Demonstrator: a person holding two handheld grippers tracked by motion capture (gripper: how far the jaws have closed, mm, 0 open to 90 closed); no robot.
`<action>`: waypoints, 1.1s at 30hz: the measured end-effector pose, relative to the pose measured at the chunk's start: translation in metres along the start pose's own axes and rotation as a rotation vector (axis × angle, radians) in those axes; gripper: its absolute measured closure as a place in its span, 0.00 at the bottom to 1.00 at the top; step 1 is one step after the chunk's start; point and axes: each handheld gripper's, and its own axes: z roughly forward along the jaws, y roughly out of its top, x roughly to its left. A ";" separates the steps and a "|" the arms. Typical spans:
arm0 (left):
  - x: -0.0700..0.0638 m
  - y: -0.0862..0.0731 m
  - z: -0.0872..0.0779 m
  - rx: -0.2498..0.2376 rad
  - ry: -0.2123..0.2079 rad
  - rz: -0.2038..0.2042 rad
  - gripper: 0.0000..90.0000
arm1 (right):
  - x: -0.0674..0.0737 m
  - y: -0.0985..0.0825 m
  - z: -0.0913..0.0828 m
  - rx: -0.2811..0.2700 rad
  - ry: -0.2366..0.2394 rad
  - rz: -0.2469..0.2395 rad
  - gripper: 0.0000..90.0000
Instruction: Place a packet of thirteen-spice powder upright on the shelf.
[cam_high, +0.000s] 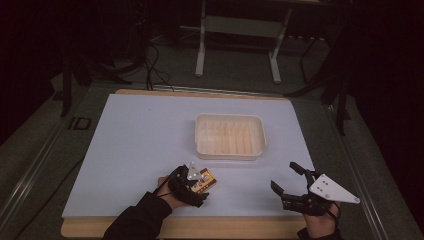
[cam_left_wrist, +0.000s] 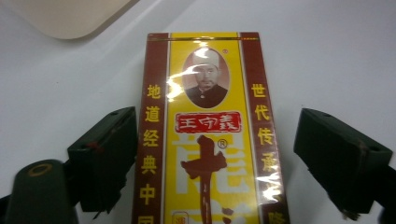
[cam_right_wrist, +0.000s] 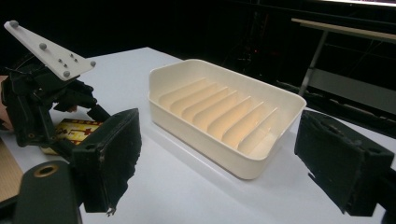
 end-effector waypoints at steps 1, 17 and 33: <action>0.000 0.001 0.001 0.006 -0.001 -0.001 0.20 | 0.000 0.000 0.000 0.001 0.001 0.000 0.16; 0.002 0.004 -0.001 0.031 -0.008 0.001 0.37 | 0.000 -0.002 0.003 0.024 0.014 0.007 0.16; -0.002 0.014 -0.041 -0.250 -0.058 -0.056 0.37 | 0.001 -0.002 0.005 0.032 0.018 0.017 0.16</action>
